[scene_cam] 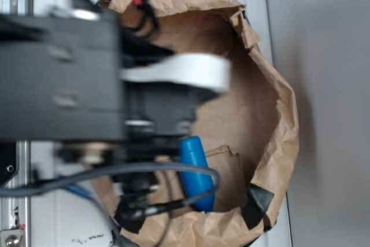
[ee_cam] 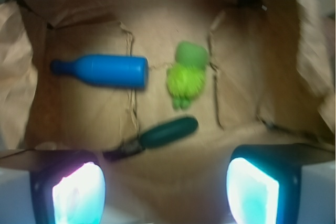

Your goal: Grab the blue bottle.

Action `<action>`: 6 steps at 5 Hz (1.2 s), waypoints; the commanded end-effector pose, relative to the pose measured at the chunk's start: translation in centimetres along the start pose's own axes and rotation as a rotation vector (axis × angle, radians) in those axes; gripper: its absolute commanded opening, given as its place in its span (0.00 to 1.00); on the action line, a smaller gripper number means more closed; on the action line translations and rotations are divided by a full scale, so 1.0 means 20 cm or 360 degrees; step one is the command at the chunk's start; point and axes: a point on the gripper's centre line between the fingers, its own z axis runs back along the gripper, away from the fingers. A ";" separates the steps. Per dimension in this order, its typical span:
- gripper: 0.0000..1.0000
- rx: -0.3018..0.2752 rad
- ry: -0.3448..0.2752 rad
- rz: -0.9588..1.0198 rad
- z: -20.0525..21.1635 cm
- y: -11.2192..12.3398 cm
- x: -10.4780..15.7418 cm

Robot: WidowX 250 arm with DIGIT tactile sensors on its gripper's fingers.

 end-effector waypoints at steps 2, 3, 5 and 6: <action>1.00 -0.0010 -0.0085 0.0032 0.06 0.03 0.04; 1.00 -0.0010 -0.0085 0.0032 0.06 0.03 0.04; 1.00 0.0049 -0.0113 -0.0452 -0.10 -0.05 0.17; 1.00 0.0032 -0.0185 -0.0846 -0.17 -0.08 0.22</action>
